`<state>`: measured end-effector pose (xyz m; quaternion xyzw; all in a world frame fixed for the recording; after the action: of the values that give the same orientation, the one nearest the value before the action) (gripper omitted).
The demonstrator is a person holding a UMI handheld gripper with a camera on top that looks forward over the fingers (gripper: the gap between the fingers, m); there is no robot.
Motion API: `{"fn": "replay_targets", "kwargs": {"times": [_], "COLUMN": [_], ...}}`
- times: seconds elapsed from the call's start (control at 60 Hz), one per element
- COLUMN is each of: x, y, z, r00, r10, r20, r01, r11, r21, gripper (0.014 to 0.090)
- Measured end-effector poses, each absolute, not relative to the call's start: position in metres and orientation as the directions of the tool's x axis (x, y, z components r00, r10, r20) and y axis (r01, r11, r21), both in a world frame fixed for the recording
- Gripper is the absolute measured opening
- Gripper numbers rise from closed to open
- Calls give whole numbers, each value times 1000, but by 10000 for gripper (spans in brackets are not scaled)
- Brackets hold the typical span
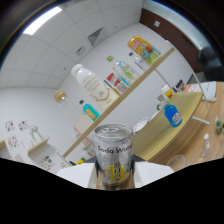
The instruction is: Make me a cup of Mojito.
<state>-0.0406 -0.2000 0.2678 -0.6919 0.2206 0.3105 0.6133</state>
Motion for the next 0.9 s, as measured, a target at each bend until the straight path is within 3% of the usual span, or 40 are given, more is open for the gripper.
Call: {"fn": "replay_targets", "kwargs": {"times": [0.133,0.283,0.467,0.683,0.9], "x": [-58,-71,-80,-86,-90], "y": [-194,-187,-179,-178,-185], "z": [249,194,131,88,76], "r00": [886,965,983,986,987], "r10": [98,93,104,128,148], "r20": [-453,-246,-154,-105,-58], "r01": [-440,-226,-122,-59,-13], "r11": [-132,-184,-264,-323,-289], "r21": [-888,-956,-957,-945,-957], "gripper": [508,506,507,508,522]}}
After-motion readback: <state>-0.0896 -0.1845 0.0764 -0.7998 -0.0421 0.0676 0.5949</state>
